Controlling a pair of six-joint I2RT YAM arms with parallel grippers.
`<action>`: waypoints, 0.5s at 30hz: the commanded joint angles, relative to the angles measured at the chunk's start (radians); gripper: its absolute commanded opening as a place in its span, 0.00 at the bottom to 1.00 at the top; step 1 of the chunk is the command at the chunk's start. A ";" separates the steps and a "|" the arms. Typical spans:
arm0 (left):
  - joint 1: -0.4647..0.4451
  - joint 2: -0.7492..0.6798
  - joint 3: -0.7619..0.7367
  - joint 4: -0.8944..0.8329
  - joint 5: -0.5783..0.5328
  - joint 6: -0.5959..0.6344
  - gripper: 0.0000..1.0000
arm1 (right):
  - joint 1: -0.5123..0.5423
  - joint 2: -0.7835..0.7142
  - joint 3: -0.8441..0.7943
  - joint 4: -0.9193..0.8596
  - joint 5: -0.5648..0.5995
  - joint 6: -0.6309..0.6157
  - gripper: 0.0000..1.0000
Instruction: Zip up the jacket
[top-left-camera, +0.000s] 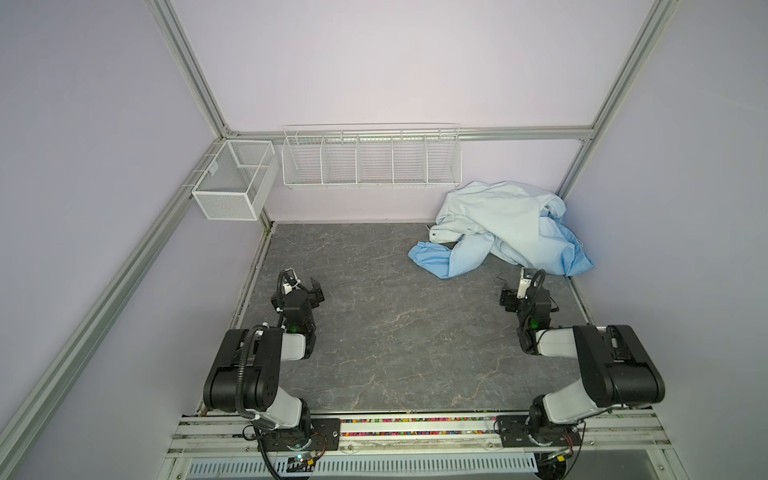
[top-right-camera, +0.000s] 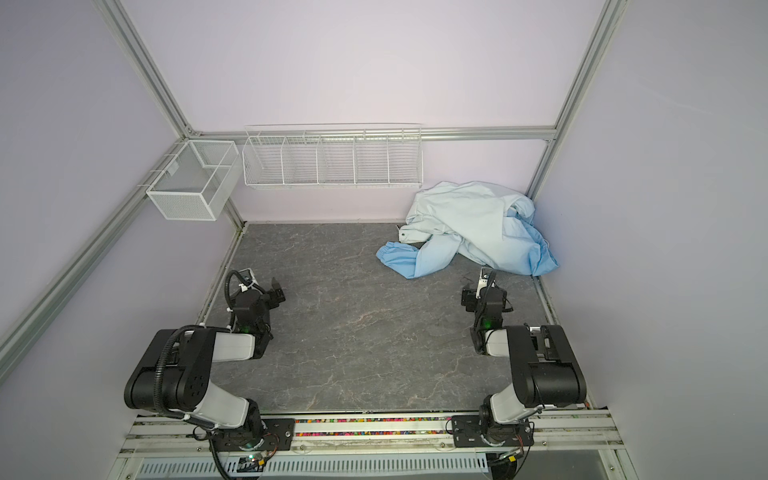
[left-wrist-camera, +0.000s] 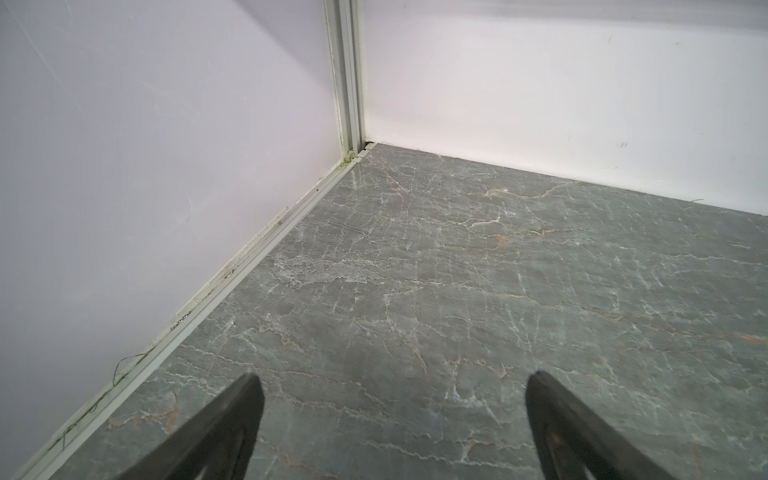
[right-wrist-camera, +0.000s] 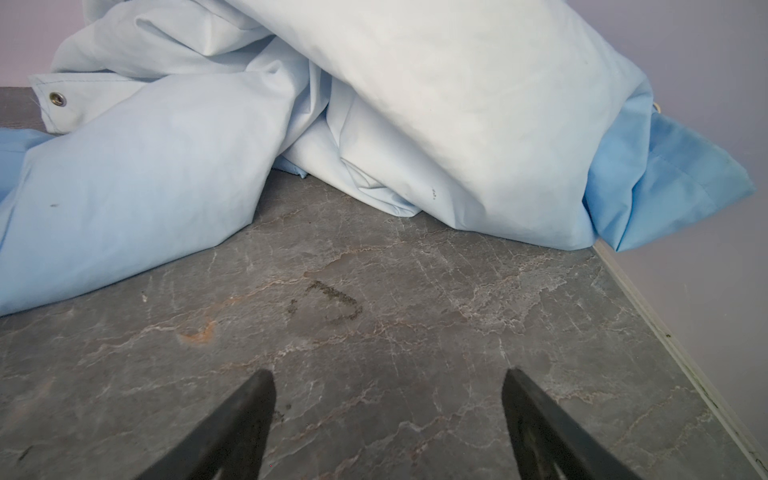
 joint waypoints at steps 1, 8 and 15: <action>-0.001 0.009 0.012 0.017 0.007 0.017 0.99 | 0.000 -0.012 -0.004 0.030 0.001 0.000 0.88; -0.002 -0.052 -0.051 0.085 -0.053 -0.011 0.99 | -0.023 -0.107 -0.011 -0.039 0.045 0.033 0.89; 0.000 -0.444 0.072 -0.543 -0.143 -0.089 0.99 | -0.116 -0.330 0.232 -0.718 0.079 0.234 0.89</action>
